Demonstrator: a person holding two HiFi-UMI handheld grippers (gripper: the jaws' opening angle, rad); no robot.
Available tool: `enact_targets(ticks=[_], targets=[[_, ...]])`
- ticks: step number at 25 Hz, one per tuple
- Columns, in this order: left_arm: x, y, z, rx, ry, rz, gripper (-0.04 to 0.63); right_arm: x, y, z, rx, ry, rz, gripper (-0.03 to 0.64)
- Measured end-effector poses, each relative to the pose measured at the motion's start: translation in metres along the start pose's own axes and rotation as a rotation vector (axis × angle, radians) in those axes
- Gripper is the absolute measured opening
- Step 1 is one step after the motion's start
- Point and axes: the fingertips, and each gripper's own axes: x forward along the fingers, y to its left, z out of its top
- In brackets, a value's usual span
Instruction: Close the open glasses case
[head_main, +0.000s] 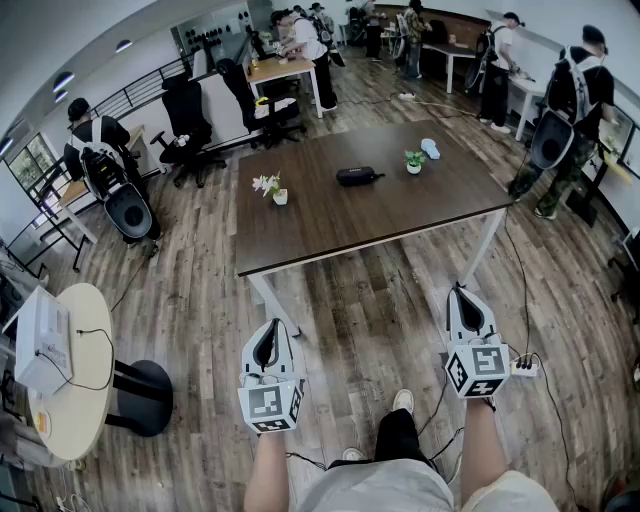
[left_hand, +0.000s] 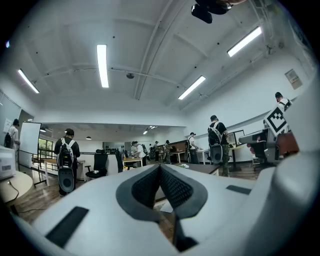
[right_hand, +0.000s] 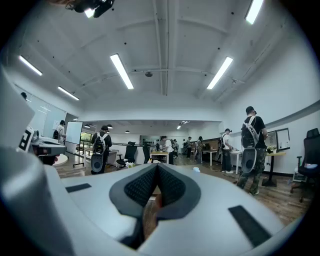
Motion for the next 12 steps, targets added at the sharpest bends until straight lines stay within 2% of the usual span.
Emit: enact_targets(ticks=[8, 12], targets=[[0.034, -0.008, -0.010, -0.026, 0.049, 0.009, 0.000, 0.026, -0.013, -0.008, -0.030, 0.029, -0.003, 0.000], [0.050, -0.015, -0.012, -0.038, 0.046, 0.001, 0.000, 0.035, -0.024, -0.006, -0.016, -0.001, -0.016, 0.002]])
